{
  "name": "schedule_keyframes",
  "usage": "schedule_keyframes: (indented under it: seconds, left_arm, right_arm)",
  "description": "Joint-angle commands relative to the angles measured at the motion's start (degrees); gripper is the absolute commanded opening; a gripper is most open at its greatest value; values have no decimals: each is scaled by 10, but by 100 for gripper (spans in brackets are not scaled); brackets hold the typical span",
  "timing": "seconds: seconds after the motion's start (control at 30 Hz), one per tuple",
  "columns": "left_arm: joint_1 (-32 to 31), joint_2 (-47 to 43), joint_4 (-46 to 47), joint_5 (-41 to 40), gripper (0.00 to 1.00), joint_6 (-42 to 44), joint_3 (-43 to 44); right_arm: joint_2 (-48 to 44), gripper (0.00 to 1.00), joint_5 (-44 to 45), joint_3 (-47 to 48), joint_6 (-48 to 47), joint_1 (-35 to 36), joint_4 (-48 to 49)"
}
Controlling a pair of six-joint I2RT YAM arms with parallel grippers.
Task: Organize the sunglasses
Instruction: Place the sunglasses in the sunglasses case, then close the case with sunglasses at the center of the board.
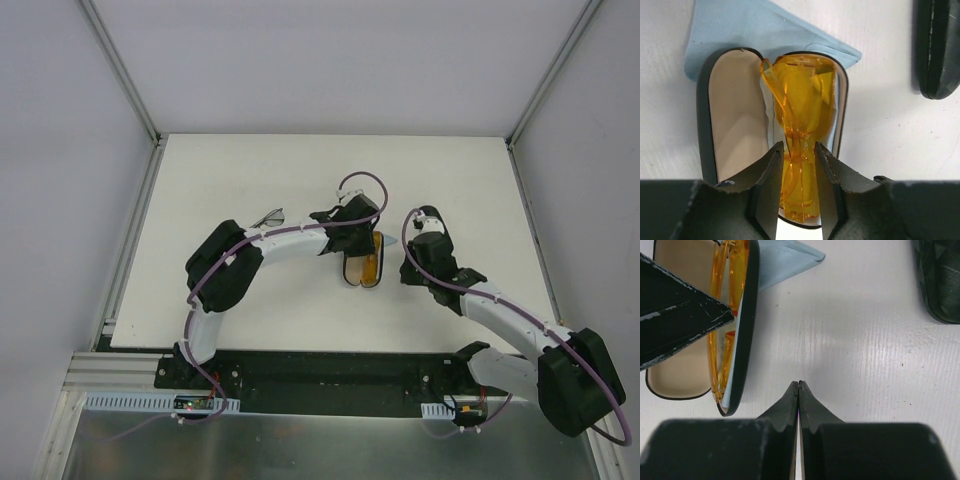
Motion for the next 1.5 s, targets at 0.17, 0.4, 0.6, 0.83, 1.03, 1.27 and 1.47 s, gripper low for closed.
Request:
schedule_keyframes:
  seconds: [0.17, 0.4, 0.6, 0.83, 1.03, 1.27, 1.47]
  left_arm:
    - [-8, -63, -39, -12, 35, 44, 29]
    - [-7, -122, -50, -40, 40, 73, 2]
    - [33, -178, -54, -10, 32, 90, -50]
    - [104, -224, -50, 48, 27, 121, -131]
    - [122, -267, -31, 48, 29, 135, -181]
    - [130, -294, -29, 53, 30, 149, -201]
    - [133, -311, -29, 49, 30, 156, -212]
  right_arm:
    - [-17, 1, -5, -3, 8, -10, 13]
    - [-18, 1, -10, -5, 8, -11, 15]
    - [8, 1, -54, 5, 1, -12, 39]
    - [32, 13, -141, 43, 21, -27, 38]
    - [69, 23, -194, 78, 54, -46, 38]
    - [126, 25, -216, 109, 72, -58, 36]
    - [142, 25, -196, 111, 68, -62, 33]
